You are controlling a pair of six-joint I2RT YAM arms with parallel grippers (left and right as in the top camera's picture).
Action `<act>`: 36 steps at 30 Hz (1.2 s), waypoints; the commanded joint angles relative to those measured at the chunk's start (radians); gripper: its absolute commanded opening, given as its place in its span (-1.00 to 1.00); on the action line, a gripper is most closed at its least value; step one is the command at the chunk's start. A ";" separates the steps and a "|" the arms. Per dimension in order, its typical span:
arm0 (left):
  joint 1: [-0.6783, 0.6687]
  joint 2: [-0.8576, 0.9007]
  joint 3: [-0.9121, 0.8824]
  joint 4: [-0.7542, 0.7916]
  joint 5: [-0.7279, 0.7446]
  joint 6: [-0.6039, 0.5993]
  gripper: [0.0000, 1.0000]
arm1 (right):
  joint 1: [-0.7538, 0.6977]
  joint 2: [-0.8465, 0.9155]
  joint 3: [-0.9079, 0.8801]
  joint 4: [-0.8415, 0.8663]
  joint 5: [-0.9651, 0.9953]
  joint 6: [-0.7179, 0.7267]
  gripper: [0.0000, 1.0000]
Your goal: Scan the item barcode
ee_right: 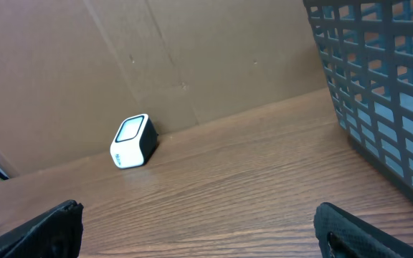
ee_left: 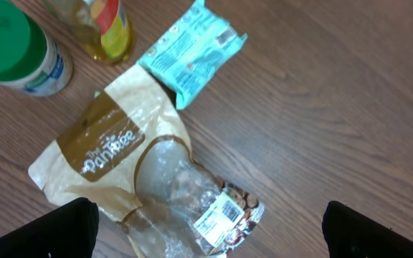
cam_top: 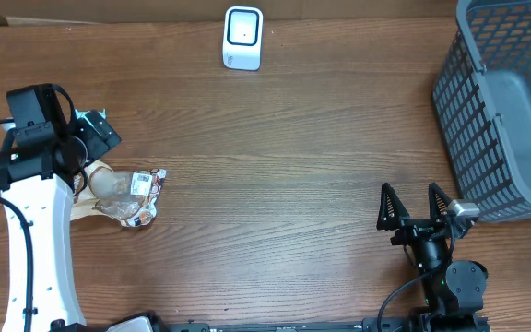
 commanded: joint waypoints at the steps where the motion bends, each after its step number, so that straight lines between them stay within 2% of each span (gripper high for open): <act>1: 0.004 0.011 -0.057 0.000 -0.006 0.008 1.00 | 0.004 -0.009 -0.010 0.005 0.006 0.004 1.00; 16: 0.003 -0.032 -0.338 0.000 -0.006 0.008 1.00 | 0.004 -0.009 -0.010 0.006 0.006 0.004 1.00; 36: -0.018 -0.138 -0.391 0.001 -0.006 0.008 1.00 | 0.004 -0.009 -0.010 0.006 0.006 0.004 1.00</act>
